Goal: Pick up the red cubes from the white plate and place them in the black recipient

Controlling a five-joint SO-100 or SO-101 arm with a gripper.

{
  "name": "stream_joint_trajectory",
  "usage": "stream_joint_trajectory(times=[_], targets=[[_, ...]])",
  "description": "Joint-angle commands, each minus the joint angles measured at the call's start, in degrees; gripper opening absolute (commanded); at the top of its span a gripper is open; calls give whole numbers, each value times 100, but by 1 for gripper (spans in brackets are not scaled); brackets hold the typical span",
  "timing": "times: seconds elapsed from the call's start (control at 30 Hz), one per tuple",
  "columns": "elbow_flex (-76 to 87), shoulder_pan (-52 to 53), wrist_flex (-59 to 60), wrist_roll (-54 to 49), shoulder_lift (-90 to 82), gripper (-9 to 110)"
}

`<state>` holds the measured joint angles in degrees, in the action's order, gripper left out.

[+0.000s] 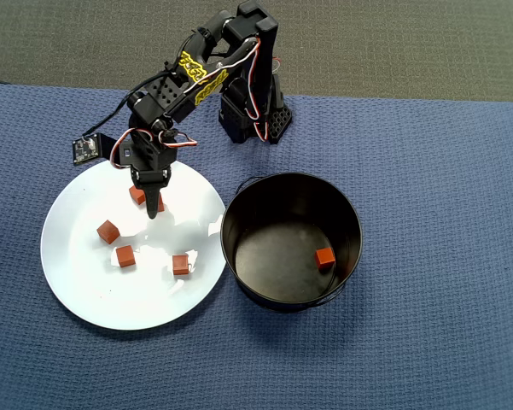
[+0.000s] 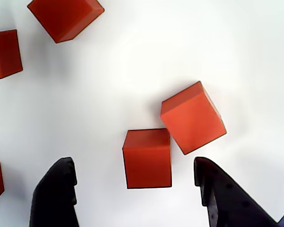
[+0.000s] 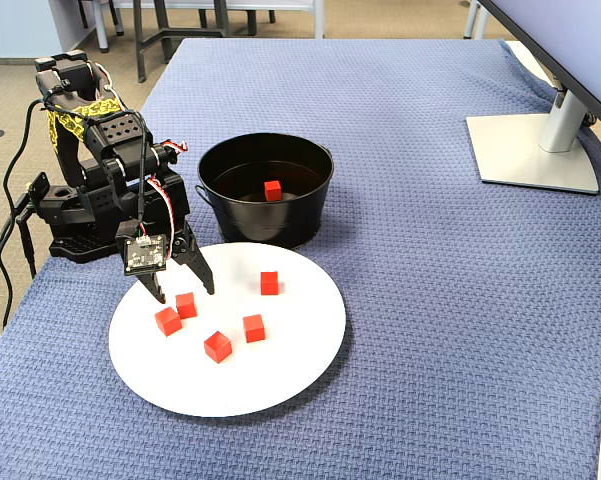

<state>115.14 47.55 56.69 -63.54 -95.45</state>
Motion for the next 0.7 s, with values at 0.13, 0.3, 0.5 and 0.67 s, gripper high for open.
stream_joint_trajectory(times=[0.13,0.3,0.5,0.67], targets=[[492,79,-765,-229,18,24],[888,62,-1283,-149,26,21],[888,35,-1406,123,70,0],[571,-70,-1125,457,-35,0]])
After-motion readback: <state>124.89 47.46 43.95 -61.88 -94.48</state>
